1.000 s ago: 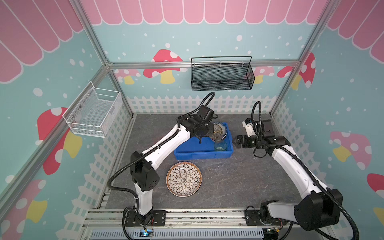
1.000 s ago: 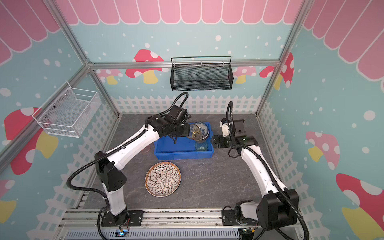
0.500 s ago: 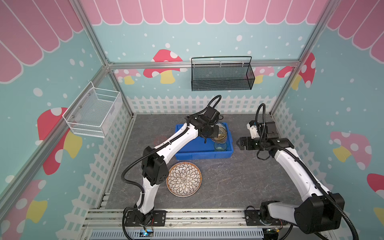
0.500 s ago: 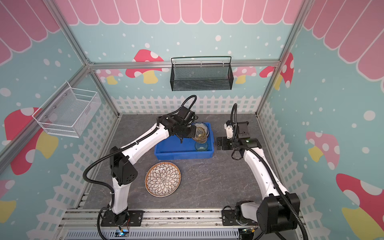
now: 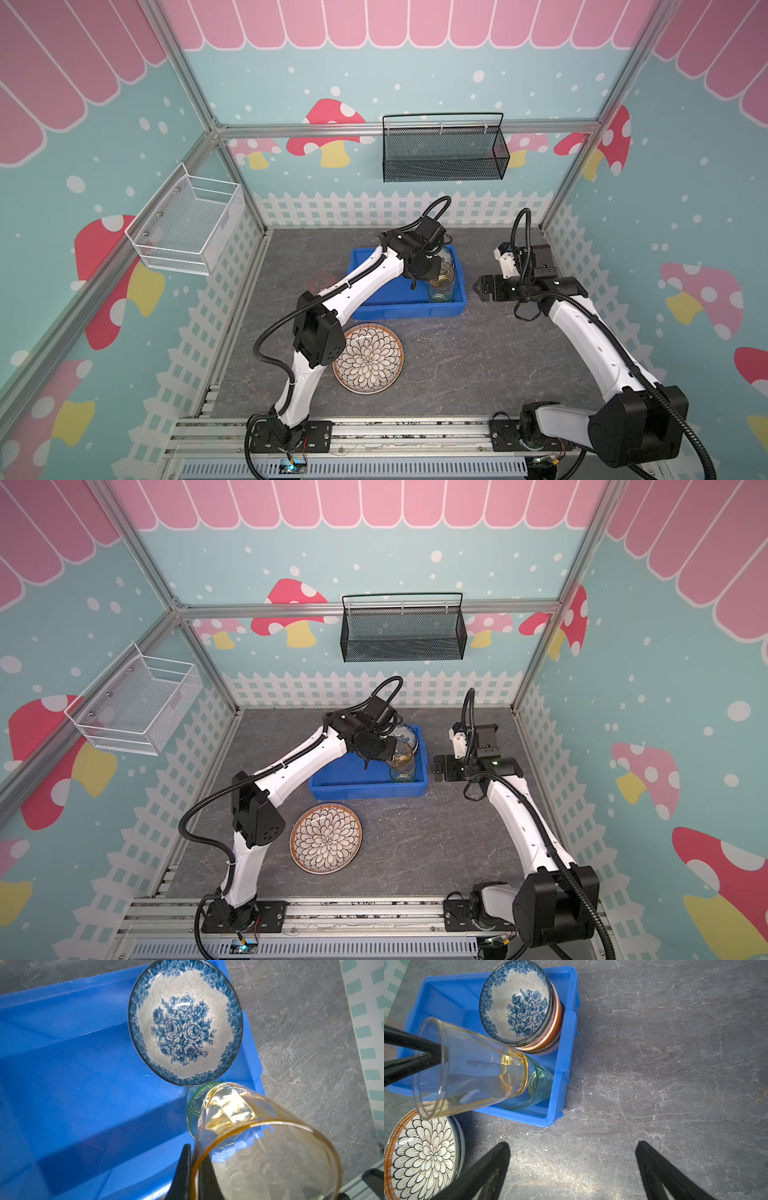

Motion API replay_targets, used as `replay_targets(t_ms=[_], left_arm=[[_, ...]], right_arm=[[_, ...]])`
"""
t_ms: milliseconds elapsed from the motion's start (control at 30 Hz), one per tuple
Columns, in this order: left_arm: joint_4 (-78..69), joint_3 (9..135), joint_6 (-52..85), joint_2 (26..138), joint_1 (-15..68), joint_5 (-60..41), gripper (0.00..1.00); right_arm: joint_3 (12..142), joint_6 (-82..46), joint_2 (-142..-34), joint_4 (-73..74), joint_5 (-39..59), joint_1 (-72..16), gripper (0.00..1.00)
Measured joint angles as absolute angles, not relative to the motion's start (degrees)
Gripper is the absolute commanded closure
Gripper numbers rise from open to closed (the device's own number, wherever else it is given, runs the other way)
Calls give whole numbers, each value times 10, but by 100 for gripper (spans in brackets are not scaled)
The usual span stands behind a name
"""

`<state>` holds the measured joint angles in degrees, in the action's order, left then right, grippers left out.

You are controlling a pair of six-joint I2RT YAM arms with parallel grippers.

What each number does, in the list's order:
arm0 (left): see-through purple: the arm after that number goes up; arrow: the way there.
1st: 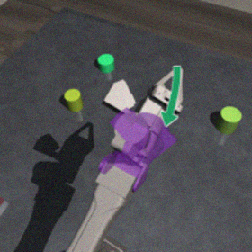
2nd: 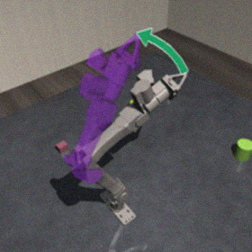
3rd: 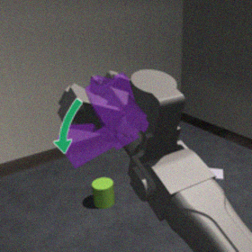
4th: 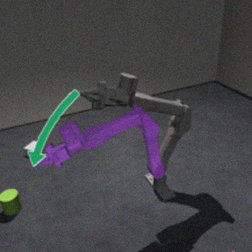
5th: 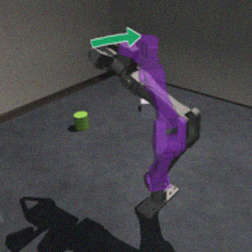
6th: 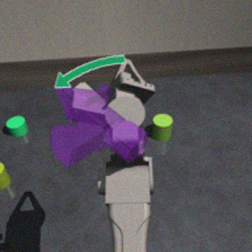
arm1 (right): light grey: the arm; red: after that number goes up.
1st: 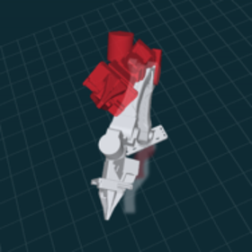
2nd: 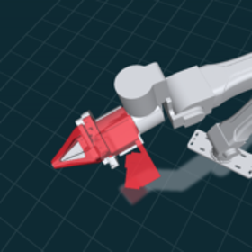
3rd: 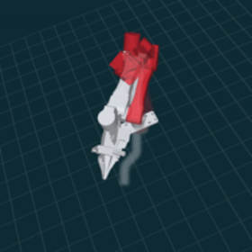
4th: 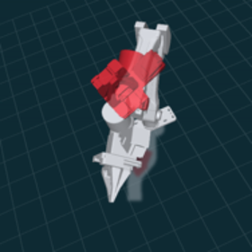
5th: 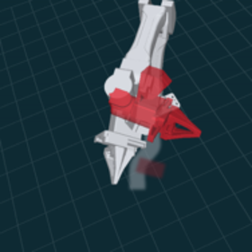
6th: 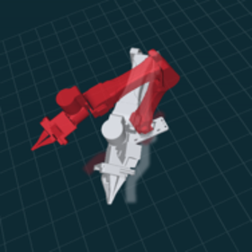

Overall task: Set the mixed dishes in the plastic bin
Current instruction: 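Lower the yellow tumbler into the bin beside the green tumbler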

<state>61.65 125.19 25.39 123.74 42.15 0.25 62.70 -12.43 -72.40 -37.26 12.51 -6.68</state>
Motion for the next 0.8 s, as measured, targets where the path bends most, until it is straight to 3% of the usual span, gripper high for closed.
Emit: replay_targets(t_ms=[800], left_arm=[[632,1273,246,1267,422,8,100]], right_arm=[[618,-116,-727,-370,130,-60,2]])
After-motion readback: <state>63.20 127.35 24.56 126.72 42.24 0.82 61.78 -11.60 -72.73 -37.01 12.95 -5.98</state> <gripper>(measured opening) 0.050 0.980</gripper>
